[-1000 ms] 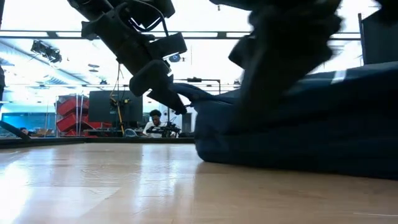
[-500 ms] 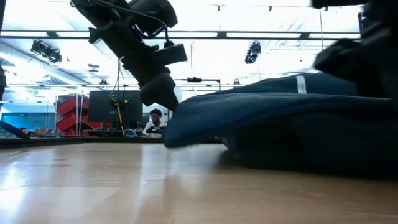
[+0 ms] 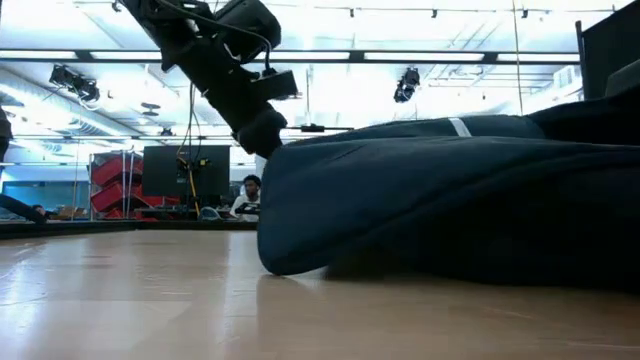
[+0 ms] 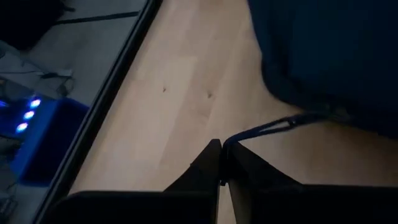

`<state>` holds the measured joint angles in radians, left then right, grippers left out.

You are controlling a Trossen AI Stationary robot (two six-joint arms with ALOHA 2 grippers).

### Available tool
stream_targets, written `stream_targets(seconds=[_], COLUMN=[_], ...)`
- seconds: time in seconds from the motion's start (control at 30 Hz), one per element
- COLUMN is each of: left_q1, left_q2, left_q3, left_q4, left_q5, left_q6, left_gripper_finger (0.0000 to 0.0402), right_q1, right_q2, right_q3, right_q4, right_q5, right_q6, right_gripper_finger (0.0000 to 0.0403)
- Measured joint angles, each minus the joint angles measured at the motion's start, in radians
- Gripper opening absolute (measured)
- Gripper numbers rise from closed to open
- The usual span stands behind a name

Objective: Unpack backpack
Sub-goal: Open the dark blue backpack

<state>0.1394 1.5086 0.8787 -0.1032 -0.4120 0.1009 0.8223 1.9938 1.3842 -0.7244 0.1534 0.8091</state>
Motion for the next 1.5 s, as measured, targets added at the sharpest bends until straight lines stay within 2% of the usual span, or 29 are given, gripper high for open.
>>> stream_targets(seconds=[0.17, 0.4, 0.53, 0.6, 0.67, 0.8, 0.9, 1.03, 1.2, 1.5], left_q1=[0.0, -0.014, -0.111, -0.209, -0.318, -0.499, -0.584, -0.637, -0.643, -0.648], left_q2=[-0.03, -0.145, -0.178, -0.168, -0.138, -0.045, 0.024, 0.1, 0.158, 0.224], left_q3=[0.0, 0.0, 0.0, 0.0, 0.0, 0.0, 0.0, 0.0, 0.0, 0.0], left_q4=[-0.023, -0.144, -0.074, -0.01, 0.052, 0.144, 0.212, 0.276, 0.287, 0.475], left_q5=[0.195, 0.246, 0.453, 0.484, 0.419, 0.189, 0.099, 0.01, -0.008, -0.009], left_q6=[0.028, 0.03, -0.045, -0.049, -0.042, 0.003, 0.023, 0.03, 0.085, 0.137], left_gripper_finger=[0.0009, 0.008, 0.0122, 0.0133, 0.0137, 0.0139, 0.0143, 0.0159, 0.0205, 0.0311], right_q1=[-0.014, -0.046, -0.062, -0.072, -0.08, -0.094, -0.102, -0.107, -0.113, -0.117], right_q2=[0.0, 0.0, 0.0, 0.0, 0.0, 0.0, -0.001, -0.001, -0.001, -0.002], right_q3=[0.0, 0.0, 0.0, 0.0, 0.0, 0.0, 0.0, 0.0, 0.0, 0.0], right_q4=[-0.003, -0.003, -0.003, -0.003, -0.003, -0.003, 0.001, 0.003, 0.008, 0.013], right_q5=[0.018, 0.024, 0.024, 0.026, 0.026, 0.027, 0.027, 0.027, 0.028, 0.028], right_q6=[-0.03, -0.052, -0.071, -0.082, -0.087, -0.094, -0.089, -0.094, -0.095, -0.095], right_gripper_finger=[0.0, 0.0, 0.0, 0.0, 0.0, 0.0, 0.0, 0.0, 0.0, 0.0])
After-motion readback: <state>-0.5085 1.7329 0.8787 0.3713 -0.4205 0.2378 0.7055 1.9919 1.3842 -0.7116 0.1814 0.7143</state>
